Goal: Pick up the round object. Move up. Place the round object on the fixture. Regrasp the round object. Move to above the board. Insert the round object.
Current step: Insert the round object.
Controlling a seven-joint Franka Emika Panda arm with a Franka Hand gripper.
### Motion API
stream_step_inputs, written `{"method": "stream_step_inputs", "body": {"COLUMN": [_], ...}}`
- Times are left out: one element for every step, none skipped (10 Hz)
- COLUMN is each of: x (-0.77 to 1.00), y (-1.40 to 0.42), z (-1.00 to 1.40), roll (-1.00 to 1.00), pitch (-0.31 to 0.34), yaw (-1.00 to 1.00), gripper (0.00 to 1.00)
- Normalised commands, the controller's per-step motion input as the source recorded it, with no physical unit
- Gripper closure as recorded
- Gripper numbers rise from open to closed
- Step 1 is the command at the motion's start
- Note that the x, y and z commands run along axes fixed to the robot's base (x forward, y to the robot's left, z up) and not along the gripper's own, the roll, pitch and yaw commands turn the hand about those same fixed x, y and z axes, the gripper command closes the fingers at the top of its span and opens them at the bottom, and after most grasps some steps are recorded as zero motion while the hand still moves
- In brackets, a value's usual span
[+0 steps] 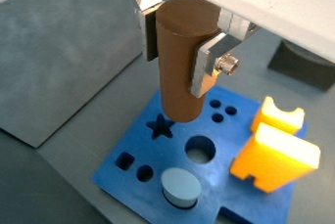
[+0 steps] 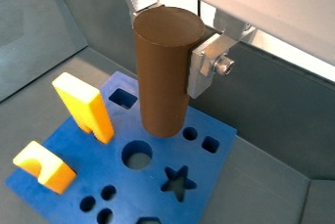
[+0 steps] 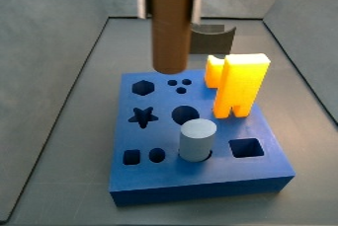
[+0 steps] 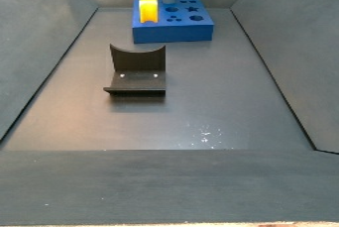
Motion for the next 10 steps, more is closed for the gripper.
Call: {"method": "stream_step_inputs", "body": {"x": [0.6,0.58,0.55,0.45,0.33,0.25,0.17,0.17,0.05,0.0], "y": [0.09,0.02,0.0,0.0,-0.04,0.0,0.03,0.03,0.15,0.15], "z": [-0.53,-0.63,-0.77,-0.67,-0.62,-0.53,-0.5,-0.4,-0.21,0.0], "roll": [-0.22,-0.01,0.0,0.17,0.18,0.13,0.0,0.0,-0.04,-0.21], "pitch": [0.249,0.2,0.206,0.206,0.174,0.103,0.137,0.177,0.206,0.066], "yaw": [-0.43,-0.45,-0.44,-0.43,-0.5,-0.68,-0.77,-0.73,-0.57,-0.23], "gripper": [1.0,1.0,1.0,1.0,1.0,1.0,1.0,1.0,1.0,1.0]}}
